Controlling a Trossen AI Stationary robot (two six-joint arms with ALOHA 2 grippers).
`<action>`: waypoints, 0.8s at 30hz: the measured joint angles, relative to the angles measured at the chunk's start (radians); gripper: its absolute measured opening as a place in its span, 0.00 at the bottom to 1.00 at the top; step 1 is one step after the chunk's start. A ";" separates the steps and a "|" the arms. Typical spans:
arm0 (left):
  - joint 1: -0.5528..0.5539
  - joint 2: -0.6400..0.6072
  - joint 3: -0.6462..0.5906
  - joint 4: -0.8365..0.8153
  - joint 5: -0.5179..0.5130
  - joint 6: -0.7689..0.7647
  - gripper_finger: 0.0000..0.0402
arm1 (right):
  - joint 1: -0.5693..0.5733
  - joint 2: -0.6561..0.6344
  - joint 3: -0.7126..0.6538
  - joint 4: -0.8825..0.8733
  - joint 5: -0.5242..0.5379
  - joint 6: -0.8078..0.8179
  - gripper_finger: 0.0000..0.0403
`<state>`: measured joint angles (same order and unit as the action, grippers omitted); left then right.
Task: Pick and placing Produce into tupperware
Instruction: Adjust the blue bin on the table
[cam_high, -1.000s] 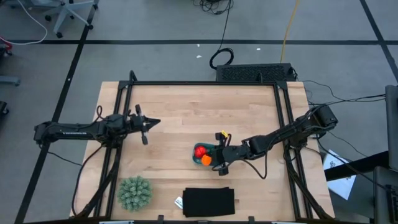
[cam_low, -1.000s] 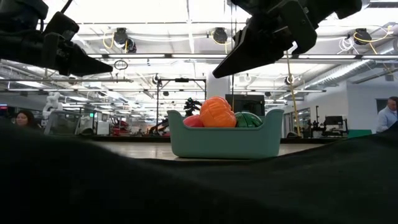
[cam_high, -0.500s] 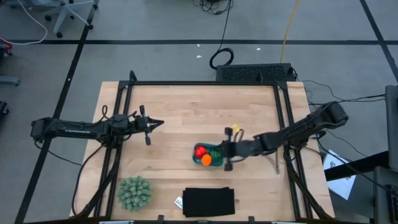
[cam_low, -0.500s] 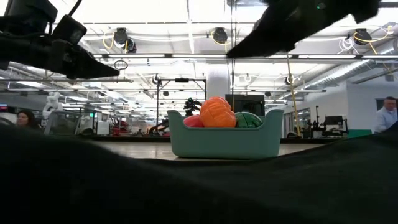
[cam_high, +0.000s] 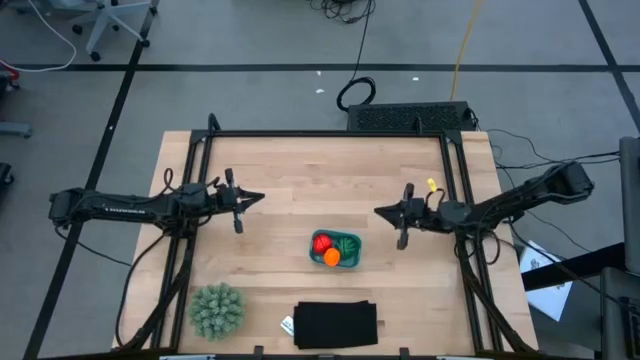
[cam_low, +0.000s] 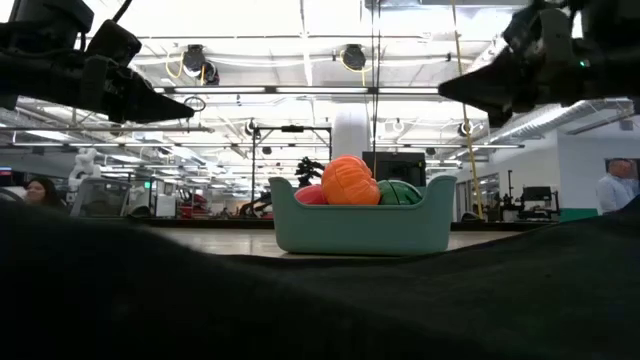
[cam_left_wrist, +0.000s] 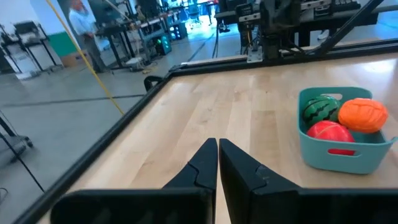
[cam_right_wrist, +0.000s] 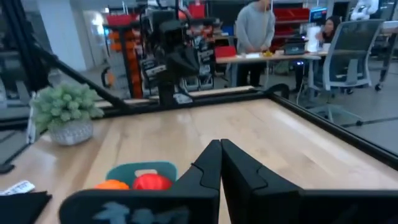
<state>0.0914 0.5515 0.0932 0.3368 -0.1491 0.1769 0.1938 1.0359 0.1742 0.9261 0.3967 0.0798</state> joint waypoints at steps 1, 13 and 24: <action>0.000 0.009 0.006 -0.003 0.006 -0.007 0.05 | -0.004 -0.007 -0.019 0.024 -0.002 0.003 0.00; 0.000 0.354 0.117 0.086 0.081 -0.052 0.05 | -0.038 -0.015 -0.058 0.033 0.001 -0.029 0.00; 0.000 0.714 0.252 0.224 0.146 -0.055 0.05 | -0.037 -0.015 -0.058 0.006 -0.004 -0.037 0.00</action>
<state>0.0912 1.2658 0.3451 0.5613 -0.0033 0.1217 0.1566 1.0210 0.1162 0.9319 0.3924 0.0426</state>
